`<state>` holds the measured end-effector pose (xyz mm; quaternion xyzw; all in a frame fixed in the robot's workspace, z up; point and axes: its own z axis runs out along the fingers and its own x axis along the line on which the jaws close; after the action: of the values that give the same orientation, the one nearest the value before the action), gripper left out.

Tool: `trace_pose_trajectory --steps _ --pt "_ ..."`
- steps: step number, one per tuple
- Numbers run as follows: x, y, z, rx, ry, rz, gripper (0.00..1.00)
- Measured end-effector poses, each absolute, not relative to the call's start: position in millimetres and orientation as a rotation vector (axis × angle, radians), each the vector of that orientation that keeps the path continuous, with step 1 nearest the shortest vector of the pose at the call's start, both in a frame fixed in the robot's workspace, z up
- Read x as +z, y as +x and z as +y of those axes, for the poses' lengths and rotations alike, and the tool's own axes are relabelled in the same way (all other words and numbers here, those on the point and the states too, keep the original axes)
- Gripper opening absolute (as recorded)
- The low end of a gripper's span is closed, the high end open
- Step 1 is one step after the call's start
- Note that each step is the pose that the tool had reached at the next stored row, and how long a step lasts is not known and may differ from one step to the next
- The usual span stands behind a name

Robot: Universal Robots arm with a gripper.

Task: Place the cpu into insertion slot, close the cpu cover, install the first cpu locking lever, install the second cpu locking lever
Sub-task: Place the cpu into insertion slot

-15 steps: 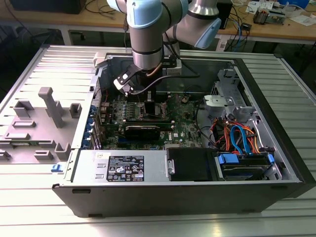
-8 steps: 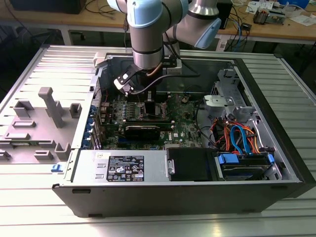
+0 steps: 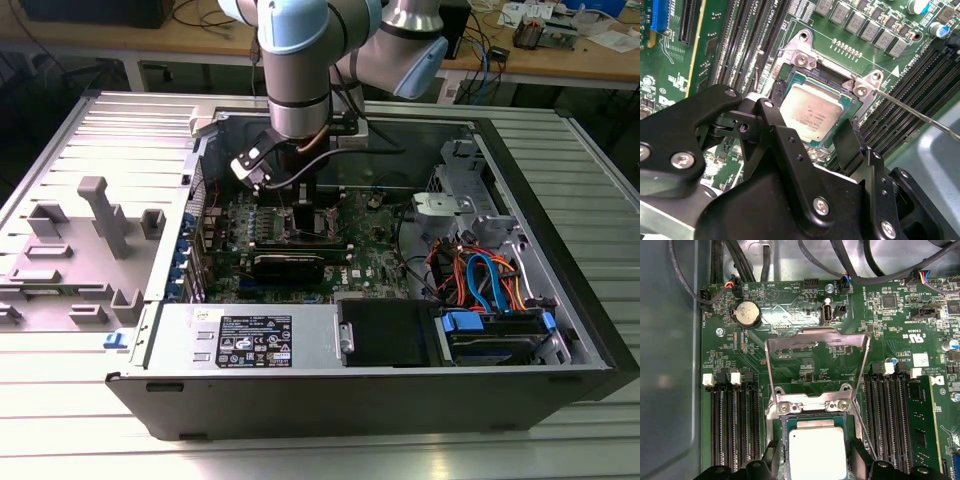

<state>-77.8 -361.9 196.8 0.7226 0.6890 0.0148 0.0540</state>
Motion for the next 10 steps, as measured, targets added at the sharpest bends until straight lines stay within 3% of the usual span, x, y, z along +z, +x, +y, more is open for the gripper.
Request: trace_pose_trajectory --steps 10 --pt "197.0 -77.8 -361.0 0.035 2.190 2.089 0.67"
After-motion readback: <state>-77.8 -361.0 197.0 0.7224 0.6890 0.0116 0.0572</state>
